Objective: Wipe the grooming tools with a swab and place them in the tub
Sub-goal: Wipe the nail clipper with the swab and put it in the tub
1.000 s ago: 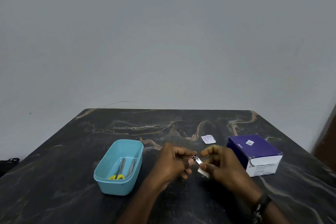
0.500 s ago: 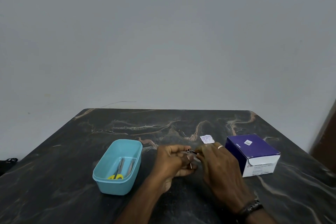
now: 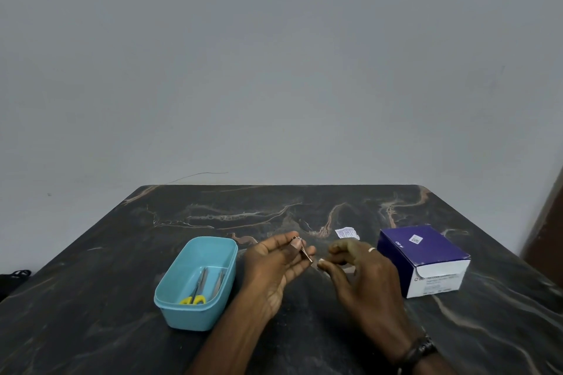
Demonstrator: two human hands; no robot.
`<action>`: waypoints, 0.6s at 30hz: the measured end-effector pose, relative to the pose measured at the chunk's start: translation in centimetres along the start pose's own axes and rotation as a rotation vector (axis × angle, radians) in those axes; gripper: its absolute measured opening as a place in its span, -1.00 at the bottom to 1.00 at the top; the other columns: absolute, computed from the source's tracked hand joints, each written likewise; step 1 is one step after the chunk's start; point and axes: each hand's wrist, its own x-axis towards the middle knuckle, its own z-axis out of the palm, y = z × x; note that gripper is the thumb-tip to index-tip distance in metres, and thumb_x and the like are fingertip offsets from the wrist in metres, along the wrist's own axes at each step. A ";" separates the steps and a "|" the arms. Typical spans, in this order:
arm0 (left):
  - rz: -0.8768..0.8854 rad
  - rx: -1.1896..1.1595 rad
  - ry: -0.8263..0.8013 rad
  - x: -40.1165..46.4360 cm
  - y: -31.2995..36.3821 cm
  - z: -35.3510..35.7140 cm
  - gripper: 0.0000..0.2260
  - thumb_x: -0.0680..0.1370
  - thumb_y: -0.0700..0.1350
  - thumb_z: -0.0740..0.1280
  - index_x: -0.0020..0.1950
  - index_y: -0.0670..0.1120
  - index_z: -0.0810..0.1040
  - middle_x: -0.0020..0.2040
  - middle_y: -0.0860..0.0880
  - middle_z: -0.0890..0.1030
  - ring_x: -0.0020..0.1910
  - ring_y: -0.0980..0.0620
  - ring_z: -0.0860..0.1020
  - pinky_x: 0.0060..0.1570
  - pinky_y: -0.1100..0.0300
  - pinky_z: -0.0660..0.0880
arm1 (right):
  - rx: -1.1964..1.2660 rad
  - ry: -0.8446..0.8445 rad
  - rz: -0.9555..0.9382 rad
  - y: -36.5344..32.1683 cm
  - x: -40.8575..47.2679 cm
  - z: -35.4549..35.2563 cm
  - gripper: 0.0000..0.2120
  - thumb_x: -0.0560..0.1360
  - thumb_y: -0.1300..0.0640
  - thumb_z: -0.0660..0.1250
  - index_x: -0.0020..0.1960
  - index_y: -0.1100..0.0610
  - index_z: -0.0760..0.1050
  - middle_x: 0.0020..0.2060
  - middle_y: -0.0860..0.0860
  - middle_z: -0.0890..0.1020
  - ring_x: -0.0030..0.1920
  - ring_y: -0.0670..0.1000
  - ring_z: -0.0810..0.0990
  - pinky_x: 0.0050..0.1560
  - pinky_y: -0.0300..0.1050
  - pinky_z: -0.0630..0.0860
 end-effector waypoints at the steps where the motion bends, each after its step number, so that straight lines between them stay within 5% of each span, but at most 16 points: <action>1: -0.007 -0.005 -0.008 0.0 0.0 0.0 -0.85 0.49 -0.40 0.34 0.05 -0.34 0.56 -0.11 -0.29 0.66 -0.19 -0.17 0.70 -0.23 0.05 0.66 | 0.012 0.005 0.019 0.1 0.1 -0.1 -0.75 0.32 0.07 0.57 -0.07 -0.01 0.57 -0.21 -0.18 0.65 -0.20 -0.14 0.62 -0.24 -0.13 0.61; 11: -0.012 0.029 -0.024 -0.4 0.1 0.1 -0.80 0.44 -0.44 0.37 0.05 -0.34 0.57 -0.06 -0.33 0.67 -0.18 -0.19 0.70 -0.23 0.06 0.66 | 0.047 0.107 0.080 -0.4 0.1 -0.2 -0.77 0.32 0.13 0.57 -0.08 0.00 0.59 -0.18 -0.09 0.62 -0.20 -0.14 0.60 -0.23 -0.37 0.47; 15: 0.033 0.099 -0.046 -0.6 -0.2 0.3 -0.81 0.46 -0.42 0.37 0.06 -0.29 0.59 -0.02 -0.30 0.67 -0.10 -0.20 0.70 -0.15 0.02 0.66 | 0.421 0.043 0.371 -0.9 0.7 -0.5 -0.75 0.35 0.19 0.55 -0.09 -0.03 0.54 -0.27 -0.11 0.72 -0.20 -0.21 0.68 -0.20 -0.34 0.56; 18: 0.063 0.166 -0.063 -0.7 -0.3 0.5 -0.82 0.46 -0.40 0.39 0.02 -0.24 0.62 -0.04 -0.25 0.69 -0.05 -0.17 0.69 -0.11 0.04 0.65 | 0.742 0.037 0.535 -0.9 1.1 -0.5 -0.74 0.35 0.34 0.51 -0.04 0.15 0.54 -0.26 0.04 0.74 -0.20 0.00 0.73 -0.15 -0.14 0.62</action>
